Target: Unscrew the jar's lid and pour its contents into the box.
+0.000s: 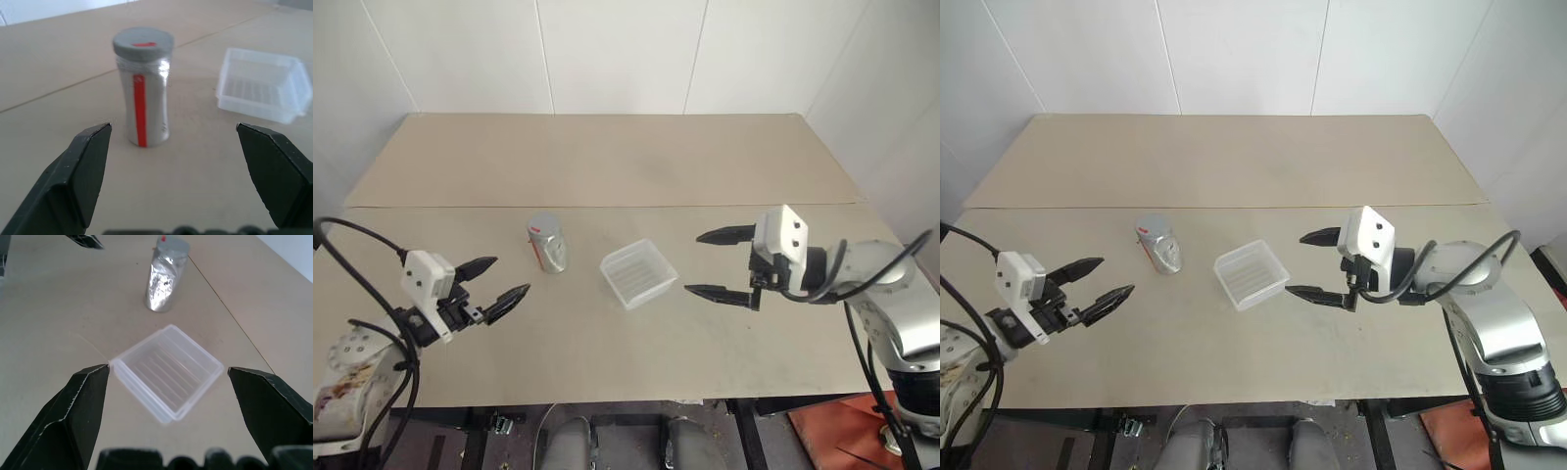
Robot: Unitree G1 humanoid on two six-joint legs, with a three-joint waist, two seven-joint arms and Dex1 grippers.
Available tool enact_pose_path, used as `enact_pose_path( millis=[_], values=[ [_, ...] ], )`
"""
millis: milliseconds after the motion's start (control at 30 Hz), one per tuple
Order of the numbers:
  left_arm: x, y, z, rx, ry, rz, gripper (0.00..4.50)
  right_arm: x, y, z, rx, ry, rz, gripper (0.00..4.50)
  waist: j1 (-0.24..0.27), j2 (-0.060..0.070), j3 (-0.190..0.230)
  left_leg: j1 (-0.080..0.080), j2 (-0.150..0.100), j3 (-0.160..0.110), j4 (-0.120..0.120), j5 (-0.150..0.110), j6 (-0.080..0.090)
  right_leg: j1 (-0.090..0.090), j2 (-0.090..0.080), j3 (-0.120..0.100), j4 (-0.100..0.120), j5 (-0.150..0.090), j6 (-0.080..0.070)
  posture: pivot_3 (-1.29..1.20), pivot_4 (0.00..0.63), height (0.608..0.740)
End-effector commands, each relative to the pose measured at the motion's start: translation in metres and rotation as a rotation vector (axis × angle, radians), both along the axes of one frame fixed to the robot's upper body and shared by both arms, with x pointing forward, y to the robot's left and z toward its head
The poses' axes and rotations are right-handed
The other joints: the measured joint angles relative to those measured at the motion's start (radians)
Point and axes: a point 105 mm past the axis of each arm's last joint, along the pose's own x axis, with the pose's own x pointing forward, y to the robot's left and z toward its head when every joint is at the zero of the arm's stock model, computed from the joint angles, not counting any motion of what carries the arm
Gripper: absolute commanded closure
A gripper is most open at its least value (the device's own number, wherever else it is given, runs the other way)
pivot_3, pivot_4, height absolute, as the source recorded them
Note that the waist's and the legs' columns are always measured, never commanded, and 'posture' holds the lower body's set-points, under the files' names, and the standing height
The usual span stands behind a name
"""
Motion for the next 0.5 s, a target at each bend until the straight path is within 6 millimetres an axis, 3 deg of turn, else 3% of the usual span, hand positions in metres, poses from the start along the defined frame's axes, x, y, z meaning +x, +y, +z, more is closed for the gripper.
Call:
enact_pose_path(
  millis=[33, 500],
  values=[
    [0.014, -0.001, 0.004, 0.018, -0.066, 0.015, 0.07, -0.001, 0.009, 0.012, -0.001, -0.056, 0.022, 0.0, -0.001, 0.0, 0.0, 0.0, 0.0, 0.0, 0.0, 0.0, 0.0, 0.0, 0.0, 0.0, 0.0, 0.0, 0.0, 0.0, 0.15, 0.74],
    [0.06, -0.02, -0.001, -0.025, -0.086, -0.046, 0.07, -0.006, 0.014, 0.016, 0.006, -0.112, 0.02, 0.0, 0.0, 0.0, 0.0, -0.001, 0.0, 0.002, 0.0, 0.0, 0.0, 0.0, 0.0, -0.002, 0.0, 0.0, 0.0, 0.0, 0.15, 0.74]
  ],
)
